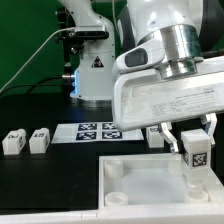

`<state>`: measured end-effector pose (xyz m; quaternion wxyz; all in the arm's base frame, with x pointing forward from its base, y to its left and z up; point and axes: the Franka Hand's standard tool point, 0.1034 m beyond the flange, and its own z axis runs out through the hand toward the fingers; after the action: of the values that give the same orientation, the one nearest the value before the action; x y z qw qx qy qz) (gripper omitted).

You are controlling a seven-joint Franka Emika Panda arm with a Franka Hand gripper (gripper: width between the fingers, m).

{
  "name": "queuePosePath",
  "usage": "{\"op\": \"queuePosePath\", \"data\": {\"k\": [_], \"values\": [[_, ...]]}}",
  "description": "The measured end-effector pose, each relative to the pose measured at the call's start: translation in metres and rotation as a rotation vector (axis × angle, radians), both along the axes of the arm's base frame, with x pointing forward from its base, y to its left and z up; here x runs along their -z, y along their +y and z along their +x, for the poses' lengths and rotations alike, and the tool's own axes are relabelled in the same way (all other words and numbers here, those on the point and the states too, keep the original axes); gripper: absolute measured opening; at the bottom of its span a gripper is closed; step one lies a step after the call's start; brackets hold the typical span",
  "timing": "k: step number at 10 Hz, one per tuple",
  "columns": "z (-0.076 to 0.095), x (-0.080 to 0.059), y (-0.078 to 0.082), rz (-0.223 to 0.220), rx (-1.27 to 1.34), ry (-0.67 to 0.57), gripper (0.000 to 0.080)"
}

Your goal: Assemble one leg

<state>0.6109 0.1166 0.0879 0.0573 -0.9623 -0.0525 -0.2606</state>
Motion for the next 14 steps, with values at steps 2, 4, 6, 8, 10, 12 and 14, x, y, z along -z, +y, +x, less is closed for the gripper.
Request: {"op": "queuePosePath", "data": {"k": [2,4,6,8,10,12,14], "values": [[0.006,0.001,0.001,0.003,0.002,-0.007,0.0291],[0.010,0.003,-0.001,0.004,0.006,-0.016,0.0291],[0.009,0.011,-0.002,0.006,0.015,-0.035,0.0291],[0.005,0.019,-0.001,0.004,0.017,-0.022,0.0291],[0.005,0.019,0.001,-0.005,0.047,-0.029,0.0291],[0.006,0.020,0.001,-0.023,0.059,-0.070,0.0291],[0.006,0.021,0.001,-0.024,0.059,-0.059,0.0291]]}}
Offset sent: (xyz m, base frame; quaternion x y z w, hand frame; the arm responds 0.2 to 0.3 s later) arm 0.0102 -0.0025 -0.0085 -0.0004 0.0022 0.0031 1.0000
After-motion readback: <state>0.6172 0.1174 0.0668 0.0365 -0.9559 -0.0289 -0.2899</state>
